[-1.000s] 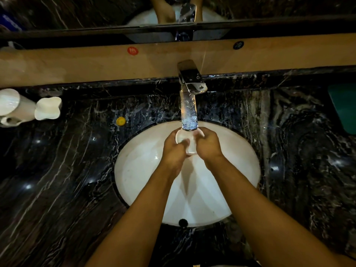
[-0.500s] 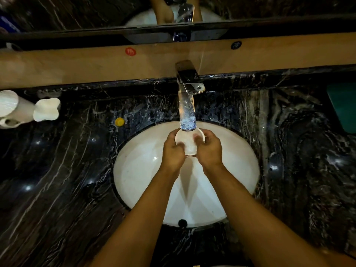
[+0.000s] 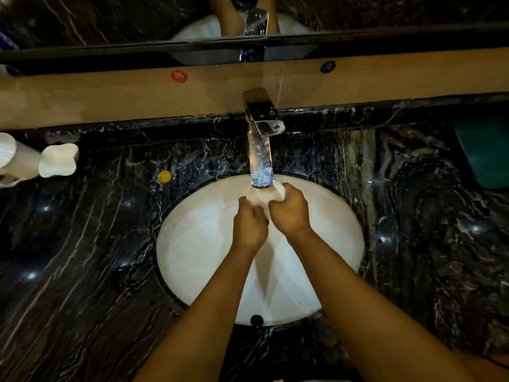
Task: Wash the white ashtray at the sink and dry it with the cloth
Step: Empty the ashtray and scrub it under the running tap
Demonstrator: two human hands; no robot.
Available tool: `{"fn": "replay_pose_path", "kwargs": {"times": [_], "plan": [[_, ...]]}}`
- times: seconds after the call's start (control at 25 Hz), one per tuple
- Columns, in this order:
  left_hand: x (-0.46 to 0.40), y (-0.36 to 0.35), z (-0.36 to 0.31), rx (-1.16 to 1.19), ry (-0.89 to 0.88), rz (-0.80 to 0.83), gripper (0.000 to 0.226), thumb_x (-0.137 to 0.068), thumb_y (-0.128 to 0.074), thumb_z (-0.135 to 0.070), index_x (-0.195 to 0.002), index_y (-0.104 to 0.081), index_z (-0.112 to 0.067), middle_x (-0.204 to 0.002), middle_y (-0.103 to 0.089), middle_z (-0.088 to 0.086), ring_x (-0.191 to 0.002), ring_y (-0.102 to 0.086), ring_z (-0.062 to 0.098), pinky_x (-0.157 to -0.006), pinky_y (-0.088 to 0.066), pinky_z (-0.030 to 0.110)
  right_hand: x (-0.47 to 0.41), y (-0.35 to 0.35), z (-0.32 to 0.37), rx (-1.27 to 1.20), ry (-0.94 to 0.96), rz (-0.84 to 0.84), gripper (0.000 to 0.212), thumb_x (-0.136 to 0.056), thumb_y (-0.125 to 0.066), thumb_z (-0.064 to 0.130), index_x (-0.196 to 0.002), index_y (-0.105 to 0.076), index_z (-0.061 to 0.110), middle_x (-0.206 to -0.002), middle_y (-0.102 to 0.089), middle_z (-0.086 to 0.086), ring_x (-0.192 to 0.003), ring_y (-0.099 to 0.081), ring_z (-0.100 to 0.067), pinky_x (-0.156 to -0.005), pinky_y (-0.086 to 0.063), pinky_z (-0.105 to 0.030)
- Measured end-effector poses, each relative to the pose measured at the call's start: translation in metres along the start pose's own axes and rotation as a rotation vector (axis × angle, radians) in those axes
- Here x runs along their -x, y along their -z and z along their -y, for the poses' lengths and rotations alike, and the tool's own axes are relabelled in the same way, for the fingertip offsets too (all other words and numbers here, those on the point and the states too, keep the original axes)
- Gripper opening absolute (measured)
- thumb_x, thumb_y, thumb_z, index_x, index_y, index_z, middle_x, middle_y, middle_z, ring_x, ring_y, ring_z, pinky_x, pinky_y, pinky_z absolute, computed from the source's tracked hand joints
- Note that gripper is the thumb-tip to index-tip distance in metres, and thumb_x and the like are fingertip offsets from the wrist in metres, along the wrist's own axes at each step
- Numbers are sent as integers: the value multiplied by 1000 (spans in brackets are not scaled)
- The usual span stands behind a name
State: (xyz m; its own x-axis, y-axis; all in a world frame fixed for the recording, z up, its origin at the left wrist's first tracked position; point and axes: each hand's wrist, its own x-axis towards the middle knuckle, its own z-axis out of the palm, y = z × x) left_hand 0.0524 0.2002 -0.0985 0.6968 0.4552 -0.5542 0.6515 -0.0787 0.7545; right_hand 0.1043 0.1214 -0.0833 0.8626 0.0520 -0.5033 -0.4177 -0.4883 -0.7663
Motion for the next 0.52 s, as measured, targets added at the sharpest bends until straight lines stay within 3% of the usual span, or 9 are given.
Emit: {"fn": "replay_pose_path", "kwargs": {"times": [0.16,0.32,0.4,0.52], "plan": [[4,14,-2,-151,-137,1,23,-103,-47,-16,-123,-47,-5,-96,-62,6,-80,-61,23,-71,-54,38,-3,5,-3,60,-73,17,41,-85,-60,0,-125,-55,9,-105,-59,-4,-94,-57,-23,-78,-50,-32],[0,21,-6,-105,-137,-54,19,-98,-55,-15,-116,-56,-8,-87,-61,-5,-74,-57,10,-53,-42,8,5,-7,-11,-207,-105,-12,48,-85,-59,-3,-130,-51,10,-116,-62,-5,-105,-63,-26,-81,-60,-39],[-2,23,-7,-101,-121,-68,15,-104,-47,-19,-109,-54,-8,-87,-60,-2,-73,-56,13,-50,-40,8,8,-15,-13,-347,-134,-4,48,-86,-54,-8,-131,-50,8,-118,-62,-9,-106,-65,-28,-66,-62,-32],[-4,25,-7,-161,-115,-66,39,-109,-34,-36,-114,-54,-2,-100,-64,8,-81,-59,21,-62,-44,26,7,-28,-16,-478,-180,27,50,-84,-53,-7,-132,-54,9,-122,-67,-13,-107,-68,-31,-70,-63,-39]]}}
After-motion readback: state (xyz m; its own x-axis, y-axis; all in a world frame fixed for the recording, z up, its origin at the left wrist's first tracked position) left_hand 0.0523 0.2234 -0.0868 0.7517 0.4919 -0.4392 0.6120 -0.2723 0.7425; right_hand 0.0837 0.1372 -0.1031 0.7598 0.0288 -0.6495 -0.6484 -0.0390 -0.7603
